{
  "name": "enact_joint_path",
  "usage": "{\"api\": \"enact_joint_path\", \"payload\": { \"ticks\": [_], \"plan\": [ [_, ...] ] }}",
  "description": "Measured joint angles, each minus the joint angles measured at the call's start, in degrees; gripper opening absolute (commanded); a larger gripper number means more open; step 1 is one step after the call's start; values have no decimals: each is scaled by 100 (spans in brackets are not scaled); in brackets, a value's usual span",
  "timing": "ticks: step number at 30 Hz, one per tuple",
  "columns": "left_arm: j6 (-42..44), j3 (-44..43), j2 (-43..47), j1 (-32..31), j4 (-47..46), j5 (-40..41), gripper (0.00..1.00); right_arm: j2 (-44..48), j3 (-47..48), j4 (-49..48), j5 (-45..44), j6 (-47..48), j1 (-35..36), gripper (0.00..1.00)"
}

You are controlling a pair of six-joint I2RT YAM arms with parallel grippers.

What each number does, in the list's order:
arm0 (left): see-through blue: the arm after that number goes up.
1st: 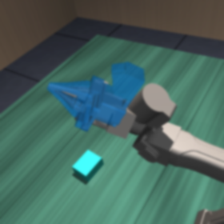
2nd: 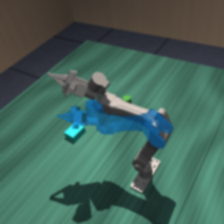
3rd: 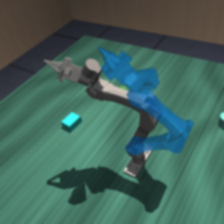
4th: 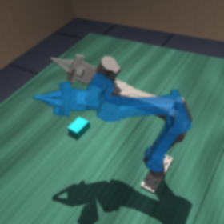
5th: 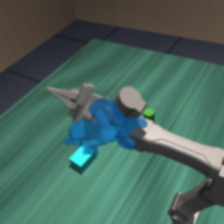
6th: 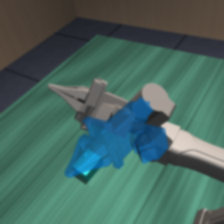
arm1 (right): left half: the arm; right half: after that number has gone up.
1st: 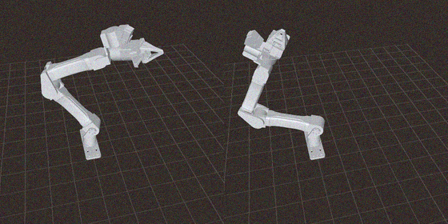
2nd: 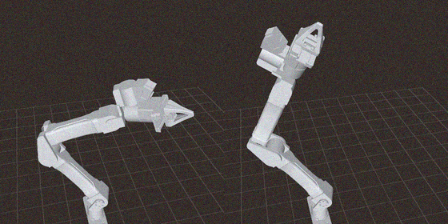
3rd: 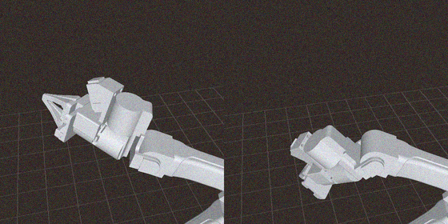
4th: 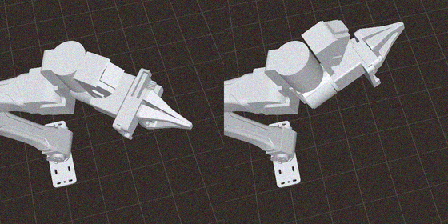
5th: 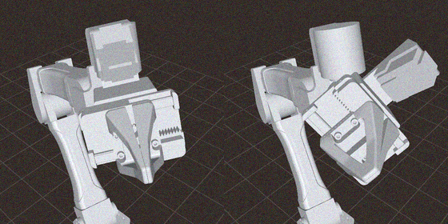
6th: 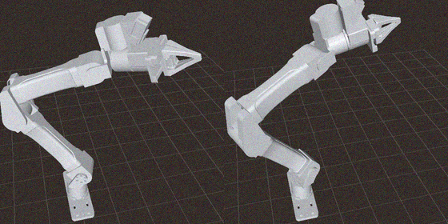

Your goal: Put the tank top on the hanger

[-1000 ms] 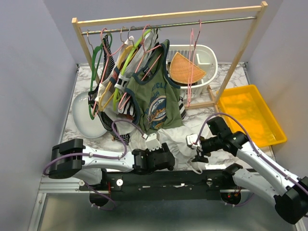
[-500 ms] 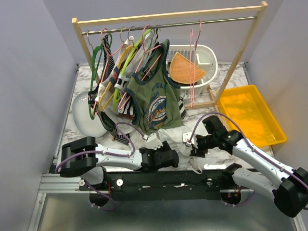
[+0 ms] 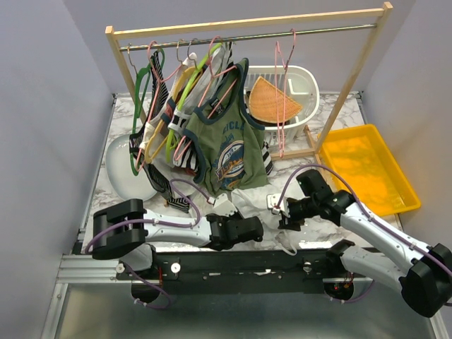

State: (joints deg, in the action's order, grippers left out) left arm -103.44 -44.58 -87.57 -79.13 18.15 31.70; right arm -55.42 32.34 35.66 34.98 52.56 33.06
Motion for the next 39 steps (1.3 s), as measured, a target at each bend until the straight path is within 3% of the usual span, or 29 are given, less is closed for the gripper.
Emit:
{"api": "enact_joint_path", "payload": {
  "ticks": [9, 12, 16, 26, 32, 39],
  "plan": [
    [660, 361, 988, 0, -151, 2, 2, -229, 0, -2, -4, 2, 2, 50],
    [997, 557, 1375, 0, -310, 4, 0, -247, 0, -7, -52, 0, 9, 36],
    [1451, 824, 1891, 0, -476, 2, 0, -304, 0, -22, -131, -20, 28, 1],
    [3414, 1467, 3530, 345, -1108, -354, 0, -221, 44, -116, -695, -461, -57, 1],
    [4446, 1694, 4531, 614, -1174, -914, 0, 734, 114, -315, -1067, -758, -1027, 1],
    [5246, 1801, 4503, 857, -1285, -1292, 0, 1228, 125, -824, -2087, -1086, -1543, 1]
  ]
}}
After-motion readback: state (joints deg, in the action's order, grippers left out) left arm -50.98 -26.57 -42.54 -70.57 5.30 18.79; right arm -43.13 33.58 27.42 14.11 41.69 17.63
